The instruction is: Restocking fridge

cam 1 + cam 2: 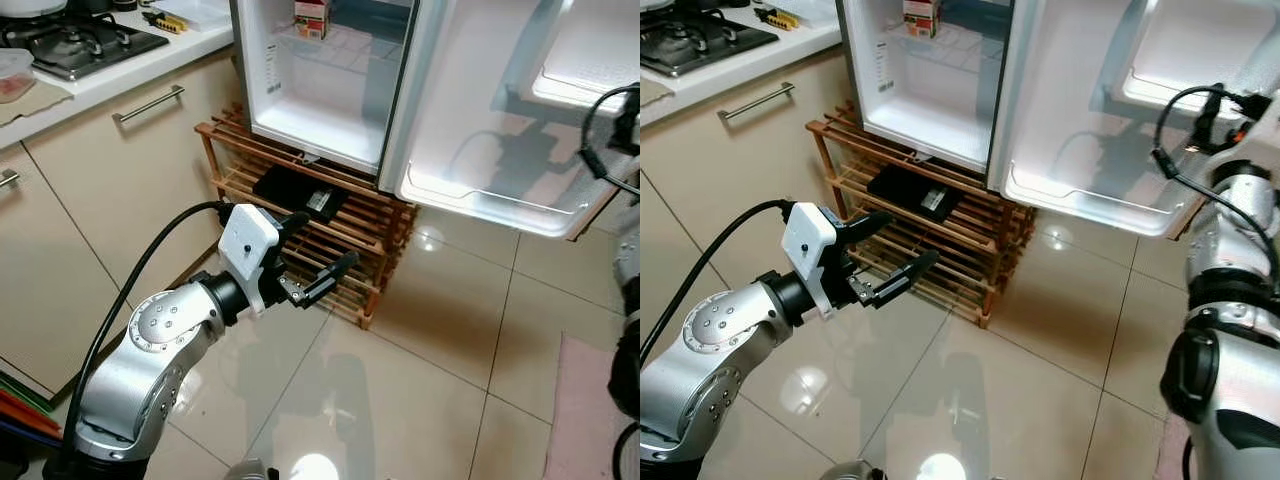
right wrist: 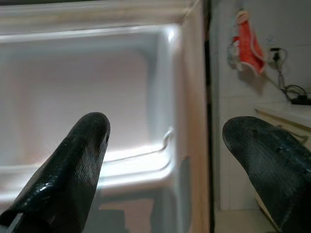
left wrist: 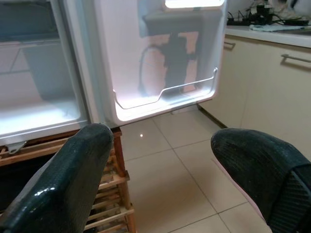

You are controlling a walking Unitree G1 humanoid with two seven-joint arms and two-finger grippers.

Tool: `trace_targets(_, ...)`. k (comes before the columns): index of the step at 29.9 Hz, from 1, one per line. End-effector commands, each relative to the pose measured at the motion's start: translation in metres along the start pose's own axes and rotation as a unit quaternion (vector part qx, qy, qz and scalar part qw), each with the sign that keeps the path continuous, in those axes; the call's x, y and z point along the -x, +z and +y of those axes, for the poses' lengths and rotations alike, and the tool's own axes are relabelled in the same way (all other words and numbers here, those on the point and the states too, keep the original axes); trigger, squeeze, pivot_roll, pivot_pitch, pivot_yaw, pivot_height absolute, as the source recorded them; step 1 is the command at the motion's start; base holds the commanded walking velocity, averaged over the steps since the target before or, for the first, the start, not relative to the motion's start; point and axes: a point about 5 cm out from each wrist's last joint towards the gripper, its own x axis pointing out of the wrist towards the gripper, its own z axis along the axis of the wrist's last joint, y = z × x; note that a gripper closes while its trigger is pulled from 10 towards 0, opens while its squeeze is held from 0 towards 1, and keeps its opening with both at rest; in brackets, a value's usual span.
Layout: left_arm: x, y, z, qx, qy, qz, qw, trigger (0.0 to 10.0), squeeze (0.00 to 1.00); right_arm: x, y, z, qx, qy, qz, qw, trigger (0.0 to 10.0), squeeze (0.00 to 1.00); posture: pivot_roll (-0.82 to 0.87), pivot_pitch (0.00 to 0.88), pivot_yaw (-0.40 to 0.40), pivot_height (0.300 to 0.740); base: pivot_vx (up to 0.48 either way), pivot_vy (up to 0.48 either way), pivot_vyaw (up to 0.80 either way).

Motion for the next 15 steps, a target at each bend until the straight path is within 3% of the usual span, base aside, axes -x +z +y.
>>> trace_targets(1,0.001,0.004,-0.004,-0.006,-0.011,-0.003,1.0,10.0,0.0,-0.005,0.007,-0.002,-0.005,0.0,-0.001,1.0,10.0,0.0,0.06,0.02,-0.023,0.74,0.0,0.0,0.0)
trace_targets(9,0.011,0.006,0.0,-0.016,-0.01,0.009,1.0,10.0,0.0,-0.015,0.016,0.006,-0.001,0.026,0.028,0.999,10.0,0.0,0.11,0.046,0.003,0.74,0.0,0.0,0.0)
trace_targets(15,0.021,0.011,0.002,-0.023,-0.008,0.021,0.999,10.0,0.0,-0.022,0.03,-0.001,0.031,-0.014,0.023,0.999,10.0,0.0,0.16,0.07,0.011,0.74,0.0,0.0,0.0)
